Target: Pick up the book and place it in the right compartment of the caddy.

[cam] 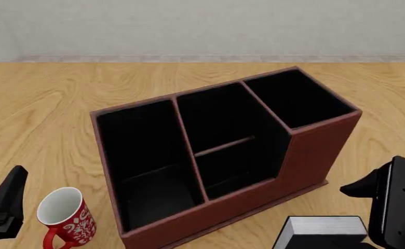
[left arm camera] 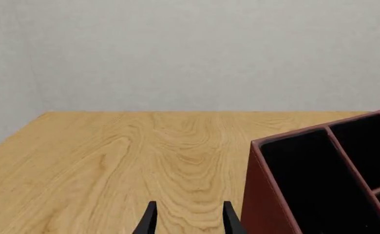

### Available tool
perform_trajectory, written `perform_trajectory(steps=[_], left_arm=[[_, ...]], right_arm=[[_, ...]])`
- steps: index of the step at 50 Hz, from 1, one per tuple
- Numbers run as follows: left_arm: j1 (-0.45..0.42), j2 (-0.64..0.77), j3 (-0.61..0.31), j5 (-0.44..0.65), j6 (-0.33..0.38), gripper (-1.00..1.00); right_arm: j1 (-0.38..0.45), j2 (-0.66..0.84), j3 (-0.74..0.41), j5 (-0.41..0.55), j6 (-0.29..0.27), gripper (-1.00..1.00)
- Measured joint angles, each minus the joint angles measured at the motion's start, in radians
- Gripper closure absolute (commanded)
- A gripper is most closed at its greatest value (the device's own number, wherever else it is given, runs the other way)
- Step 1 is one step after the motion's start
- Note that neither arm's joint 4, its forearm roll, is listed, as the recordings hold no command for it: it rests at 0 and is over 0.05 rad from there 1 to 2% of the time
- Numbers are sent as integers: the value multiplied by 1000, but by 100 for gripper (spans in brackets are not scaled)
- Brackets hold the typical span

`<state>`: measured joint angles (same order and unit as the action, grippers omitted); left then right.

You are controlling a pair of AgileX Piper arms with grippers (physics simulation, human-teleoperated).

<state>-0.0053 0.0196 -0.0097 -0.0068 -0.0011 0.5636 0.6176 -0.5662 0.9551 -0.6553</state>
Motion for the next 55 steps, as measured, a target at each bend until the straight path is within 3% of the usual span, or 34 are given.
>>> perform_trajectory(steps=[53,54,55], left_arm=[[0,-8,-2,6,1,-100],[0,-8,-2,6,1,-100],[0,-8,-2,6,1,-100]], right_arm=[[75,181,112,-212,91,-100],[78,185,113,-217,94,100],[82,189,111,-221,95,100]])
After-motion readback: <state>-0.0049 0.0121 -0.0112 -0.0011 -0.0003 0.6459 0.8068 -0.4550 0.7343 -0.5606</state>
